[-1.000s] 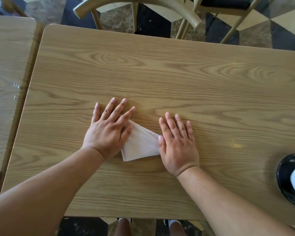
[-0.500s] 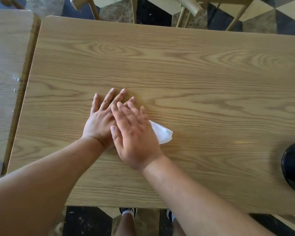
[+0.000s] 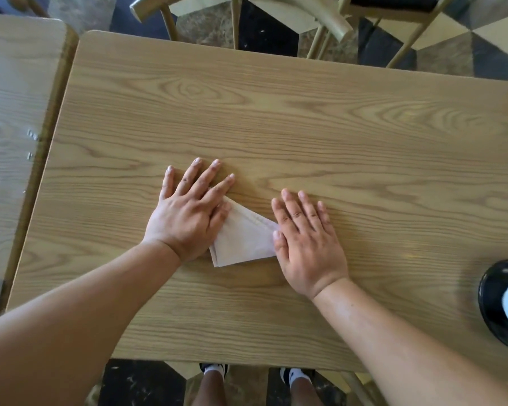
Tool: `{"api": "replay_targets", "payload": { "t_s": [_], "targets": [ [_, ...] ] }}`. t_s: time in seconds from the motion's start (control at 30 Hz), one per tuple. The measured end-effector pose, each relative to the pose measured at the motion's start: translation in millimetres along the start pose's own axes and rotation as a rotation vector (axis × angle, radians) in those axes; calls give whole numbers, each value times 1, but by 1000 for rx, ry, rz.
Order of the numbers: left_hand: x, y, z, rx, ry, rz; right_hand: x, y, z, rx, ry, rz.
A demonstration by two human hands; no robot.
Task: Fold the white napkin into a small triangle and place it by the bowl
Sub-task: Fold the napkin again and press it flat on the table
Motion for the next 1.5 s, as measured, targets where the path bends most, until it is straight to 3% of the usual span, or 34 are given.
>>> {"api": "replay_targets", "payload": {
  "t_s": [0.23, 0.47, 0.6, 0.7, 0.77, 0.9, 1.1, 1.33, 1.5],
  "targets": [
    [-2, -1, 0, 3, -5, 0, 1, 1, 1, -13, -5, -13],
    [-2, 5, -4, -94, -48, -45, 1, 4, 2, -59, -10, -12],
    [-51, 16, -11, -228, -219, -62, 1, 3, 2, -43, -6, -13],
    [-114, -5, -25, -98, -441, -167, 0, -1, 1, -38, 19, -51],
    [-124, -29, -31, 20, -470, -155, 1, -3, 0, -29, 58, -109],
    [-86, -37, -26, 79, -414, -12, 1, -1, 3, -8, 18, -77],
    [12, -1, -4, 40, -56, 56, 1, 2, 1, -39, 2, -26],
    [6, 0, -3, 76, -73, 49, 0, 2, 0, -56, 7, -16],
    [0, 3, -5, 10, -106, 7, 0, 2, 0, -79, 4, -10]
  ]
}}
Point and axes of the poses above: each hand's wrist, its own z-axis towards the middle knuckle, its own y-axis out of the back of the hand, x = y × z, the point moved 8 cm from there along z, towards the middle knuckle, and after that the axes turned 8 degrees about -z, right-handed, at the moved point
